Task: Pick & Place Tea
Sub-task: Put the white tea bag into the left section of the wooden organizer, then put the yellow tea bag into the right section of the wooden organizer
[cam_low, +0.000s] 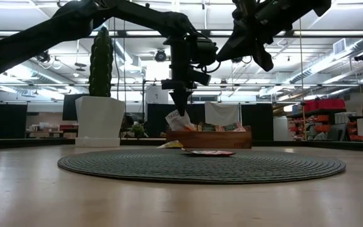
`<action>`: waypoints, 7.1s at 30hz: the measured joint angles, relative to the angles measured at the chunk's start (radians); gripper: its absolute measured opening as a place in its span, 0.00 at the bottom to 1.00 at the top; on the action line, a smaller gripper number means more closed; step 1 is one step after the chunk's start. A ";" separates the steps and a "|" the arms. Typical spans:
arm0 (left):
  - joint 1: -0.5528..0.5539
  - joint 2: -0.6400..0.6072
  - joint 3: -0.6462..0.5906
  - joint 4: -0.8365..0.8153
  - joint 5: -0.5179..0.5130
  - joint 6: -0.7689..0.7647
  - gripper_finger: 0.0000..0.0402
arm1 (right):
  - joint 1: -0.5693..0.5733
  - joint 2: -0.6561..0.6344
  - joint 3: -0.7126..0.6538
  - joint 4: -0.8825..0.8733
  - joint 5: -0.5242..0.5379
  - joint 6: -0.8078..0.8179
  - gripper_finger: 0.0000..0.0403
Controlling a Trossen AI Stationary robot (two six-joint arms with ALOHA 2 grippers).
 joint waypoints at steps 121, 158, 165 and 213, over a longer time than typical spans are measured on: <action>-0.285 -0.500 0.000 0.131 -0.142 -0.766 0.32 | -0.082 0.039 0.153 -0.219 0.186 -0.578 0.00; -0.271 -0.543 0.000 0.580 -0.112 -0.971 0.47 | -0.026 -0.096 0.155 0.652 0.478 -0.820 0.00; -0.274 -0.534 -0.001 0.582 -0.108 -0.963 0.17 | -0.026 -0.096 0.155 0.651 0.470 -0.820 0.00; -0.275 -0.534 0.000 0.317 0.009 -0.644 0.00 | -0.316 0.284 1.187 -0.930 -0.336 -0.959 0.33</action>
